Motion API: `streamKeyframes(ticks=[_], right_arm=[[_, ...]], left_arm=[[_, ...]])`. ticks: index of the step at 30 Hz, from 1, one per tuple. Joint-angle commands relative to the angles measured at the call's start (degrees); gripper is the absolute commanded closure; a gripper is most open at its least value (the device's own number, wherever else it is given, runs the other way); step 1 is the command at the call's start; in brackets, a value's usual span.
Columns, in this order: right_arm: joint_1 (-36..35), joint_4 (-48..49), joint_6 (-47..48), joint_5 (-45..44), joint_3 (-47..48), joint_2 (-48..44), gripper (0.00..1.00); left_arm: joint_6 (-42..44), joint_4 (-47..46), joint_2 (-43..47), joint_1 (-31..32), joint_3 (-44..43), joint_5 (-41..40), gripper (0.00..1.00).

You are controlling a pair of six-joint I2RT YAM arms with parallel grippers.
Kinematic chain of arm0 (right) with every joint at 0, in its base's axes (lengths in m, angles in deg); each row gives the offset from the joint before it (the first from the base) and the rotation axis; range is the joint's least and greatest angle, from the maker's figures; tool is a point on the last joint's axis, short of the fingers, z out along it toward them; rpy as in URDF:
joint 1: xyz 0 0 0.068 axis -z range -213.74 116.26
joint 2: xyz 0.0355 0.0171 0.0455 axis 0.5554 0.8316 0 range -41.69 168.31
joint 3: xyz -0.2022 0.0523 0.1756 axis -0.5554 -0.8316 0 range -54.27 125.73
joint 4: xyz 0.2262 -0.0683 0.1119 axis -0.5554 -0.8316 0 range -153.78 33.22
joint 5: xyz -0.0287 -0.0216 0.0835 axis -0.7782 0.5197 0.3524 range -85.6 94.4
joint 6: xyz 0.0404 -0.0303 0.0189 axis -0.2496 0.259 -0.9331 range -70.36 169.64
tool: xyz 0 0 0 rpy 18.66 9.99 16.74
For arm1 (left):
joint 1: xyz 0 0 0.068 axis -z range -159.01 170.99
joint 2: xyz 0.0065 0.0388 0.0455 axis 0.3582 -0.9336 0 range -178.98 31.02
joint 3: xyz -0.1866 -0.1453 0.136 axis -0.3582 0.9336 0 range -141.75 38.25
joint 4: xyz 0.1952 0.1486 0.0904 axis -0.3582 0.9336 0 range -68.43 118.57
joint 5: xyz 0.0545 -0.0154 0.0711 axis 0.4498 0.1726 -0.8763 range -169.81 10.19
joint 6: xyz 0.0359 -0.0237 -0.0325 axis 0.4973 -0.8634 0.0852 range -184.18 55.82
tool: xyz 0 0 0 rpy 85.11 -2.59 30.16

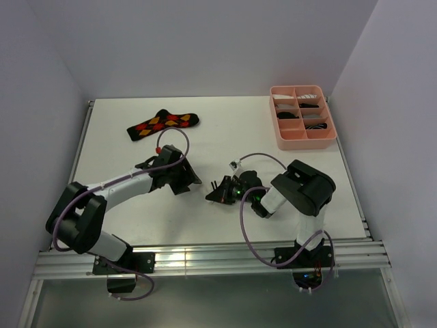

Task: Roll the socks
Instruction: Roll the sock at the center of the board.

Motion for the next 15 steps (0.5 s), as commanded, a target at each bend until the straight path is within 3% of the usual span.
streamKeyframes(ticks=[1, 15], right_arm=[[0.67, 1.4, -3.51, 3.54, -1.79, 3.28, 1.0], [1.55, 3.07, -5.36, 4.68, -0.91, 6.79, 1.0]], left_arm=[[0.92, -3.45, -1.73, 0.45, 0.36, 2.63, 0.39], [3.11, -6.44, -10.69, 0.8, -0.69, 4.04, 0.58]])
